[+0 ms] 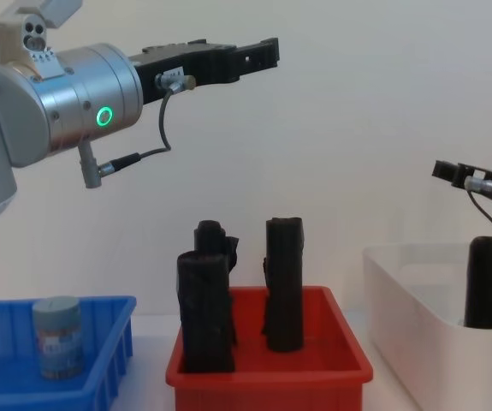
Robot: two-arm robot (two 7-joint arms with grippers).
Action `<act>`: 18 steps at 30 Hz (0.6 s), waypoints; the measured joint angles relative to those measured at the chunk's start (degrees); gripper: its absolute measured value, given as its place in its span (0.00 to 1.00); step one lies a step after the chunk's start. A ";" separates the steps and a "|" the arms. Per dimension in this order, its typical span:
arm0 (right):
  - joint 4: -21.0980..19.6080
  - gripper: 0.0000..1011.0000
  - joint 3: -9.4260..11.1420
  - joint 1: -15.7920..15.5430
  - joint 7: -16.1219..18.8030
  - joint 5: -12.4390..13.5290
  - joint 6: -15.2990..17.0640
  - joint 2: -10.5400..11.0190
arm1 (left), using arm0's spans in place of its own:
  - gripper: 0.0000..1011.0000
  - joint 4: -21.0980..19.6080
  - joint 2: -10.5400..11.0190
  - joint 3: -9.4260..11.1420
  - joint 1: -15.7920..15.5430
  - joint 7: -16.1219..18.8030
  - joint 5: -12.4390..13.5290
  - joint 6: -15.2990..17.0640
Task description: Pick the cotton swabs from the blue box and place them into the white box.
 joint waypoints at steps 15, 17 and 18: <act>-0.07 0.99 0.03 0.15 0.08 0.29 -0.14 -0.08 | 0.99 0.00 0.00 0.00 0.00 0.00 0.00 0.00; -0.07 0.99 0.03 0.16 0.10 0.31 -0.16 -0.09 | 0.99 0.00 0.00 0.00 0.00 0.00 0.00 0.00; -0.07 0.99 0.03 0.17 0.10 0.31 -0.17 -0.10 | 0.99 0.00 0.00 0.00 0.00 0.00 0.00 0.00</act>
